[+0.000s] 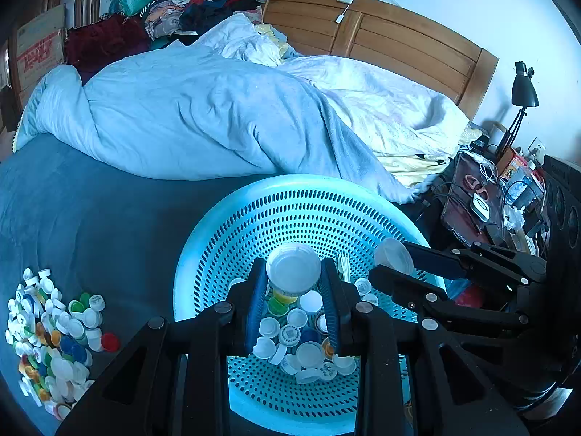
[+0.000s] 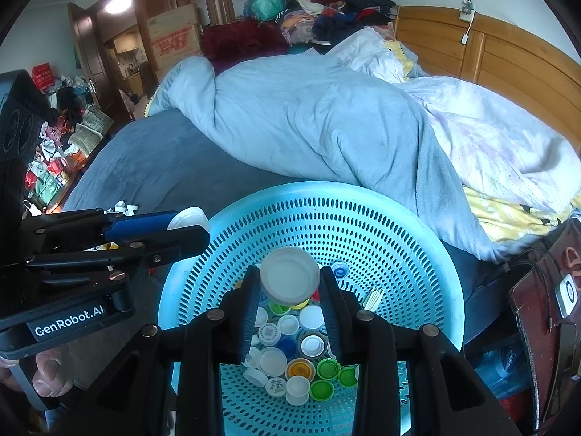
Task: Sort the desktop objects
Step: 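Open both grippers to drop the caps into the basket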
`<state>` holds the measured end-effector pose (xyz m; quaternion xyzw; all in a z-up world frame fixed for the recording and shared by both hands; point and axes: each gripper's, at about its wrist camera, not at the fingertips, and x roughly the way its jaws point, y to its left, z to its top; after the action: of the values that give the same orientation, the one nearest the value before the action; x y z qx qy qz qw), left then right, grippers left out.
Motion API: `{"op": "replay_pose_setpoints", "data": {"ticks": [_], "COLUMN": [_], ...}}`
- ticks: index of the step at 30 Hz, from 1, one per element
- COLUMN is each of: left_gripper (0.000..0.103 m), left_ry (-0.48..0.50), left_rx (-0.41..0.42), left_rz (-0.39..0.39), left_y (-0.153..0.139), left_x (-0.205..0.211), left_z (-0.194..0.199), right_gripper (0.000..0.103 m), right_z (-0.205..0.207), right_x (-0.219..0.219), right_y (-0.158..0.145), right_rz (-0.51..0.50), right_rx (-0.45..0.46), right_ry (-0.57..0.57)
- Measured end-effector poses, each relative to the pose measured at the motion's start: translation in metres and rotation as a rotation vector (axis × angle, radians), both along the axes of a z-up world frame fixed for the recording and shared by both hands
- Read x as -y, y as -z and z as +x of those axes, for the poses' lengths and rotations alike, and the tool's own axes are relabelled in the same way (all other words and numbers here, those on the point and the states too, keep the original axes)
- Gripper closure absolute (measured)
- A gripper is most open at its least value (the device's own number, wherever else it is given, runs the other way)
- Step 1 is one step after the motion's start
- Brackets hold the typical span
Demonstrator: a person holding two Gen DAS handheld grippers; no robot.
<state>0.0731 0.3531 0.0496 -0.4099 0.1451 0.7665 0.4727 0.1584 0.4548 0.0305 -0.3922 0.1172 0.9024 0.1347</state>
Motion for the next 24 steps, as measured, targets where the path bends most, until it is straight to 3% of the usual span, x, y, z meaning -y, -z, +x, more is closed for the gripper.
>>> {"op": "replay_pose_setpoints", "data": {"ticks": [12,16,24], "left_gripper": [0.078,0.078,0.061], "left_ry": [-0.002,-0.006,-0.032], "left_rx": [-0.019,-0.024,-0.023], "left_rz": [-0.001,-0.012,-0.010], "left_y": [0.0016,0.0031,0.0044], "left_x": [-0.0027,-0.0035,0.0006], "left_z": [0.0029,0.0022,-0.0033], "right_gripper": [0.067,0.053,0.045], "right_z": [0.0041,0.0041,0.0028], "right_x": [-0.0022,-0.0039,-0.0039], "right_y": [0.0018,0.0000,-0.0012], "right_rz": [0.003,0.003,0.013], "right_rx": [-0.010,-0.021,-0.026], "right_ry": [0.019,0.027,0.039]}}
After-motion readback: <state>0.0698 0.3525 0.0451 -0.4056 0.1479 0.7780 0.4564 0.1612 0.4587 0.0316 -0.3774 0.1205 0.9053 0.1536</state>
